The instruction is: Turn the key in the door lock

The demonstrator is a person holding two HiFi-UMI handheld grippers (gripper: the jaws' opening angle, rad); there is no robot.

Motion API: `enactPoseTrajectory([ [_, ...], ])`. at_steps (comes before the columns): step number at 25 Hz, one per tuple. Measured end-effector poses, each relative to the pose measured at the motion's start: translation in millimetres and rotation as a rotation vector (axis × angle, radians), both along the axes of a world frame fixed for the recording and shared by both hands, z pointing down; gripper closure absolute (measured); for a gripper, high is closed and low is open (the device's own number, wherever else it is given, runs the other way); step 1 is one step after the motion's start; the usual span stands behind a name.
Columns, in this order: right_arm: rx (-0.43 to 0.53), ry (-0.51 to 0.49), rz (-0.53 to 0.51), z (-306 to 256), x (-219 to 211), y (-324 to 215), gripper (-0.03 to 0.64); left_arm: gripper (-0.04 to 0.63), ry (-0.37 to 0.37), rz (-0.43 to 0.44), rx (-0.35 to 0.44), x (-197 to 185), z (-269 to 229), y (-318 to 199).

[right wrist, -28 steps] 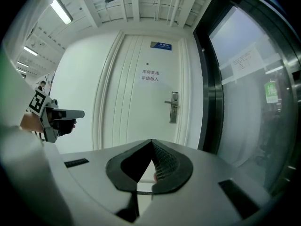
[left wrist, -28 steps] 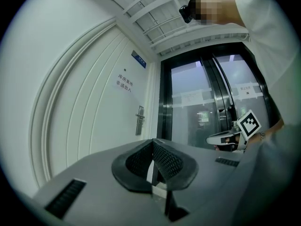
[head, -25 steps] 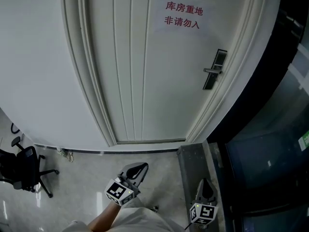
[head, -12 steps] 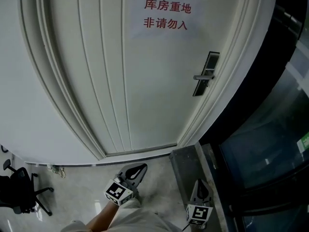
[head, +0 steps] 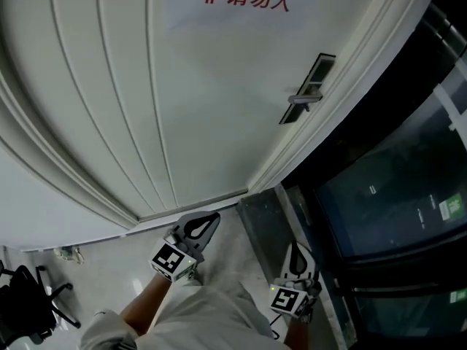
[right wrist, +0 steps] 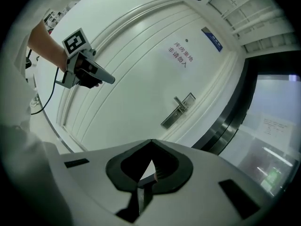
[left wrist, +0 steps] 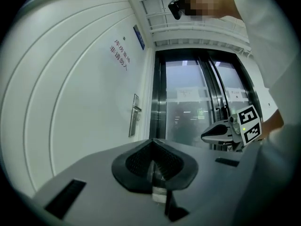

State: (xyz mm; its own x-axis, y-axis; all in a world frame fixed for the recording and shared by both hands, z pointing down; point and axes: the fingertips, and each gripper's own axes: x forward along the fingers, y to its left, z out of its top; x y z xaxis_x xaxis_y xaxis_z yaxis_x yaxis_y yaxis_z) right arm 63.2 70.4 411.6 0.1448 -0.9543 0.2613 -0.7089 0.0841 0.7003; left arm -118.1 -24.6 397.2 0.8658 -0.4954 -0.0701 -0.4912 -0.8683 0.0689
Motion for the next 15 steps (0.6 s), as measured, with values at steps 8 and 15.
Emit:
enactPoseTrajectory([
  [8,-0.017,0.024,0.008,11,27,-45,0.626,0.589,-0.016,0.032,-0.015,32,8,-48],
  [15,-0.009,0.014,-0.073,16,85,-136,0.626,0.589,-0.023,-0.04,0.009,85,3,-105],
])
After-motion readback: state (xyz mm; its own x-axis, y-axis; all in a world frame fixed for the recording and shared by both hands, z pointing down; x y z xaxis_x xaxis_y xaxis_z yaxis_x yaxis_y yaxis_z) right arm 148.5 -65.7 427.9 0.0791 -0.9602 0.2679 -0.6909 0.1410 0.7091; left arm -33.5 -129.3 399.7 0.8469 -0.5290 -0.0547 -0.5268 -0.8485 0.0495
